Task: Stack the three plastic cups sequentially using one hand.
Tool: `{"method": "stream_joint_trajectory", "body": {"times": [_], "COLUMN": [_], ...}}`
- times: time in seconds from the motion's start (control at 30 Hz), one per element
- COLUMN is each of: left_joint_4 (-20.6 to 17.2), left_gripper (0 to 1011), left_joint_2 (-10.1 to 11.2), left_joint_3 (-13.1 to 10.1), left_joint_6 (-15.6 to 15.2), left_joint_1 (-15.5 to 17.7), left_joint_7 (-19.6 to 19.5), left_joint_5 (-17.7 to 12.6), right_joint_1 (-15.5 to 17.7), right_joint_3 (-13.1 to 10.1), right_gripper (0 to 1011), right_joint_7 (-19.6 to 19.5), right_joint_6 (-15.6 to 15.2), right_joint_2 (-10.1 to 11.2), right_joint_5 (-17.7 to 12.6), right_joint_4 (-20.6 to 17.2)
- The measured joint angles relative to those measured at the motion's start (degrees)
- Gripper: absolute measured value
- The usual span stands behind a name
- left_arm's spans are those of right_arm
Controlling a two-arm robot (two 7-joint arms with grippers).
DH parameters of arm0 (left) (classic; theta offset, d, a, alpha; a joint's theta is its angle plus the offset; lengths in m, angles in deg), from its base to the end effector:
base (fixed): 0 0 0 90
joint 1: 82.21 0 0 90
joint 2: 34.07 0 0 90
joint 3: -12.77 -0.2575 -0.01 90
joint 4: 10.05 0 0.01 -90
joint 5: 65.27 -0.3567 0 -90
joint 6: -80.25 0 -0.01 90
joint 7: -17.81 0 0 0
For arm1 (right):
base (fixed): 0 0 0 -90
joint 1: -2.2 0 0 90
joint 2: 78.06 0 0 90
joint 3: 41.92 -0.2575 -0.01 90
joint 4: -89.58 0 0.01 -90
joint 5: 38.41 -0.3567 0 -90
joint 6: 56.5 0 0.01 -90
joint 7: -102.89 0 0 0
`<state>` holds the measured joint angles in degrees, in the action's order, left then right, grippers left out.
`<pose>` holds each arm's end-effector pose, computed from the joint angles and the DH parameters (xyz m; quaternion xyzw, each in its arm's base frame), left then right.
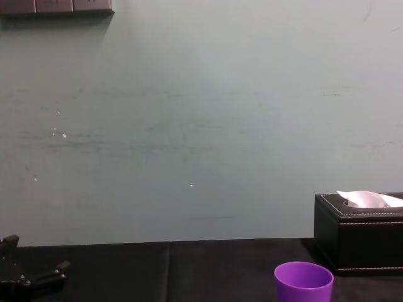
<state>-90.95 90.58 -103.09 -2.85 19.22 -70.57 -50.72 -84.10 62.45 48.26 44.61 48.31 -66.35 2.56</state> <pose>0.3981 0.0516 -0.2852 0.1416 -0.1324 0.5800 0.7913 0.3450 -0.0946 -0.3070 -0.0677 -0.0076 -0.3656 0.9283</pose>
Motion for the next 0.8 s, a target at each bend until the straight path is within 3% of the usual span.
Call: {"method": "stream_joint_trajectory", "body": {"times": [0.53,0.8], "left_joint_4": [0.00,0.00], "left_gripper": [1011,1011], "left_joint_2": [0.00,0.00], "left_joint_3": [0.00,0.00], "left_joint_6": [0.00,0.00], "left_joint_1": [0.00,0.00], "left_joint_7": [0.00,0.00], "left_joint_5": [0.00,0.00], "right_joint_1": [0.11,4.00], "right_joint_3": [-0.10,-3.53], "right_gripper": [723,723], "right_joint_7": [-0.03,-4.30], "right_joint_6": [0.13,-1.18], "right_joint_2": [0.07,1.11], "right_joint_5": [-0.11,0.05], "right_joint_4": [-0.11,-7.08]}}
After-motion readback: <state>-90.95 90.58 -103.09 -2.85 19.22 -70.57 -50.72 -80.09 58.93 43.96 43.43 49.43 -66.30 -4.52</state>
